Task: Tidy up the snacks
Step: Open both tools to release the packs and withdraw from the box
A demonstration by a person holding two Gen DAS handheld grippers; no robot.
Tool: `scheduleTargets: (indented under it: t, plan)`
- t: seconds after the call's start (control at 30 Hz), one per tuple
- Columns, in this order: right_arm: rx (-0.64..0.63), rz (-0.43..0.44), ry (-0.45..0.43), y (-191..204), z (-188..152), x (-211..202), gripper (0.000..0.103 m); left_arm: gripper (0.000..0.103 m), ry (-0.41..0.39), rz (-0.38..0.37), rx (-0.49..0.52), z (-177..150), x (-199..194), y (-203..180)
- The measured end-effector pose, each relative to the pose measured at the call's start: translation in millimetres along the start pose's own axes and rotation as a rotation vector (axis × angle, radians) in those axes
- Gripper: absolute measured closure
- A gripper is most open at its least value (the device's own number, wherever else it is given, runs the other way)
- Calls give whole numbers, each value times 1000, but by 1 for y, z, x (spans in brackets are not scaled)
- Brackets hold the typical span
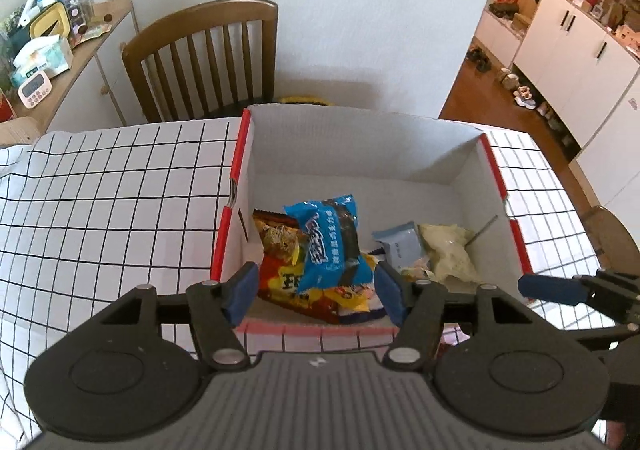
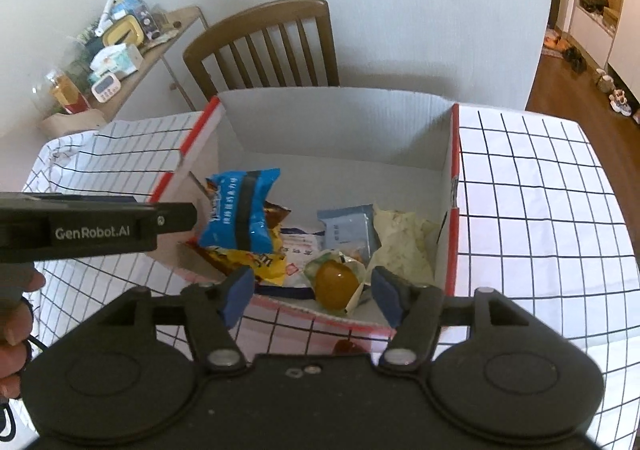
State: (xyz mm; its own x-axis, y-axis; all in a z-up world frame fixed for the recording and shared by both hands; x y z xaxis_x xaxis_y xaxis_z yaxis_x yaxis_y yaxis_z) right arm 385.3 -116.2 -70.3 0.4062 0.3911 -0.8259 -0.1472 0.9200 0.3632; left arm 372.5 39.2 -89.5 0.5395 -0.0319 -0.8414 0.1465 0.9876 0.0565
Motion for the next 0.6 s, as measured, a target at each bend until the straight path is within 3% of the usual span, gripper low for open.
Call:
scheduleTargets:
  t: [0.33, 0.43, 0.6]
  plan:
    - [-9, 38, -54, 8, -16, -39, 19, 39, -57, -3, 56, -19, -44, -17]
    - [-7, 49, -56, 7, -23, -48, 15, 30, -69, -9, 58, -27, -55, -21]
    - [-20, 60, -49, 7, -39, -59, 13, 27, -65, -22, 51, -48, -68, -23]
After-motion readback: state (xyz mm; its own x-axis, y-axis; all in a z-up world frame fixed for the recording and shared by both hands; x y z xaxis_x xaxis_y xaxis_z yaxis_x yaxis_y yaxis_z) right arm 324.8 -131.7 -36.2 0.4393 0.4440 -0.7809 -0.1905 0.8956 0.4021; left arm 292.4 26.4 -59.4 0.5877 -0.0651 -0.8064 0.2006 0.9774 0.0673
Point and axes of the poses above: each gripper's, at about its wrist camera, not at the fingertips, and x roughly the way its jaws point, y to its left, z to its top, the point moved 10 cm from there along x, roughly the way its jaws point, and after that the axes turned 15 degrees about x, right-handed, at the moved point
